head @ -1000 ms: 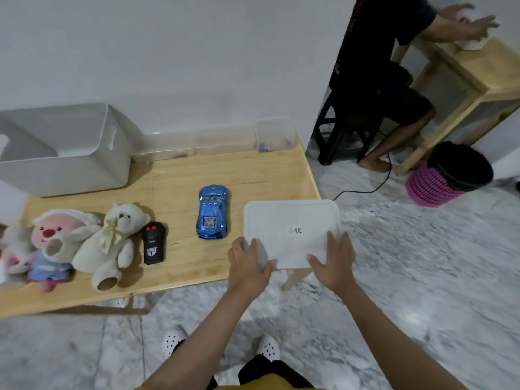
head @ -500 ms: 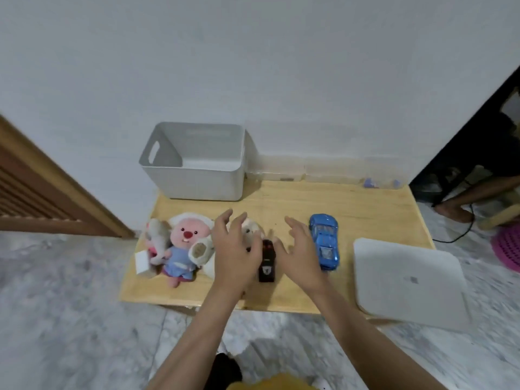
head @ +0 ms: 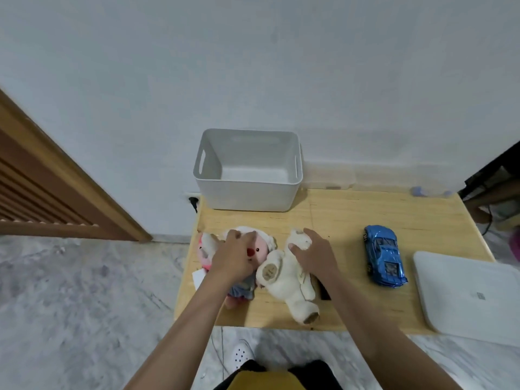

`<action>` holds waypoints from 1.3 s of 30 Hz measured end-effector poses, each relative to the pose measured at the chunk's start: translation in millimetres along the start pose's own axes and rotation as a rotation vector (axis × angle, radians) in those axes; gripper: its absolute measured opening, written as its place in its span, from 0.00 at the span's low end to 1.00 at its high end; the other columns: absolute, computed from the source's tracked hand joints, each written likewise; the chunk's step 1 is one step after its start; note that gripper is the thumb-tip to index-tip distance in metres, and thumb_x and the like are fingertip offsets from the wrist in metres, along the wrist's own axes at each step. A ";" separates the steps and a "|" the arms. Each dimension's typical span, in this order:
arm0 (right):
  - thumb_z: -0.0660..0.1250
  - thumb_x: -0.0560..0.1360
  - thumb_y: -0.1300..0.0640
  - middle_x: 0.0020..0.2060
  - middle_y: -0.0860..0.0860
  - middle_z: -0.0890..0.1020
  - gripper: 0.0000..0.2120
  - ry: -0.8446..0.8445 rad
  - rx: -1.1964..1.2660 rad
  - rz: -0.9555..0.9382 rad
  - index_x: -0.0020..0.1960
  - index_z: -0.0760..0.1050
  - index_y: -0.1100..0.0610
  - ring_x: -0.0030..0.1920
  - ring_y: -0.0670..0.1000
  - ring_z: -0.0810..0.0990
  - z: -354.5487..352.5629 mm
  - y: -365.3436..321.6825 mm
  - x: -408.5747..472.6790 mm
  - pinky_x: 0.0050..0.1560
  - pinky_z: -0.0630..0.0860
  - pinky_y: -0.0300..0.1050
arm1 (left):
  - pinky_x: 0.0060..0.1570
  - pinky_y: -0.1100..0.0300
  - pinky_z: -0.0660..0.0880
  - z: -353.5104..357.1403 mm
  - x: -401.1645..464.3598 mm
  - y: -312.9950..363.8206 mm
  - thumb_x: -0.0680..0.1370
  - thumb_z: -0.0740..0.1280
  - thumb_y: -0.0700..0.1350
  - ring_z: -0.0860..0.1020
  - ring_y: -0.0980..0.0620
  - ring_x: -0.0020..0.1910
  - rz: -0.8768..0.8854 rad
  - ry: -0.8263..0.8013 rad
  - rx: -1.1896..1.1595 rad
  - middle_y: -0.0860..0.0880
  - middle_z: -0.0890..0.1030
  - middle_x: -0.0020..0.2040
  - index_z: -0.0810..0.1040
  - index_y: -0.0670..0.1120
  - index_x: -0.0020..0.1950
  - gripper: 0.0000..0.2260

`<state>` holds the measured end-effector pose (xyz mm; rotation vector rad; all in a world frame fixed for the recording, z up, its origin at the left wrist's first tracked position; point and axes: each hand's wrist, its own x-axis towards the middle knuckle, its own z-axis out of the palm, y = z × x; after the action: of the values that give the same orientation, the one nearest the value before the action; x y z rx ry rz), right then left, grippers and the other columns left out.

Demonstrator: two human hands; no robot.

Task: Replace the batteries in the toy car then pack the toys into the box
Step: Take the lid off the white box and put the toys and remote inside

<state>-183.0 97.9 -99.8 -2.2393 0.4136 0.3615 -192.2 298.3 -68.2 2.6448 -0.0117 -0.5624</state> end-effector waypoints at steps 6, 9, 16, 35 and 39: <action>0.73 0.69 0.47 0.56 0.52 0.78 0.26 0.043 0.025 -0.026 0.64 0.71 0.53 0.49 0.48 0.75 -2.8 3.0 3.2 0.39 0.68 0.36 | 0.49 0.56 0.75 -1.5 5.8 -4.3 0.72 0.68 0.44 0.73 0.43 0.57 0.044 0.007 0.028 0.44 0.60 0.67 0.62 0.56 0.73 0.31; 0.75 0.64 0.42 0.57 0.53 0.77 0.30 0.060 0.054 -0.021 0.62 0.71 0.49 0.51 0.50 0.77 -8.1 5.9 -0.5 0.43 0.71 0.39 | 0.50 0.51 0.76 1.9 8.7 -7.8 0.69 0.69 0.45 0.72 0.43 0.51 0.079 0.050 -0.003 0.45 0.63 0.61 0.67 0.56 0.68 0.28; 0.80 0.60 0.47 0.51 0.50 0.79 0.30 0.124 0.133 -0.143 0.59 0.75 0.52 0.51 0.51 0.79 -52.9 -17.5 -21.8 0.49 0.80 0.49 | 0.54 0.53 0.76 -6.2 6.0 -11.8 0.66 0.74 0.46 0.73 0.46 0.50 0.133 0.141 -0.208 0.48 0.64 0.55 0.71 0.55 0.65 0.29; 0.83 0.54 0.60 0.51 0.46 0.80 0.33 0.033 0.329 -0.476 0.58 0.79 0.53 0.56 0.47 0.78 -158.0 -181.4 54.6 0.54 0.77 0.42 | 0.50 0.58 0.72 -215.7 79.0 22.7 0.60 0.82 0.50 0.73 0.51 0.51 0.291 0.427 -0.323 0.49 0.68 0.54 0.76 0.58 0.59 0.30; 0.83 0.54 0.62 0.50 0.44 0.79 0.34 0.048 0.328 -0.533 0.58 0.78 0.54 0.54 0.49 0.79 -148.2 -203.8 90.6 0.55 0.78 0.44 | 0.48 0.60 0.72 -225.8 109.0 19.9 0.61 0.81 0.47 0.73 0.51 0.51 0.274 0.503 -0.304 0.48 0.68 0.54 0.76 0.57 0.59 0.29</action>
<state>-0.1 94.1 95.6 -1.9423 -0.1040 -0.0417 -2.6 362.9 84.0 2.3590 -0.1239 0.1842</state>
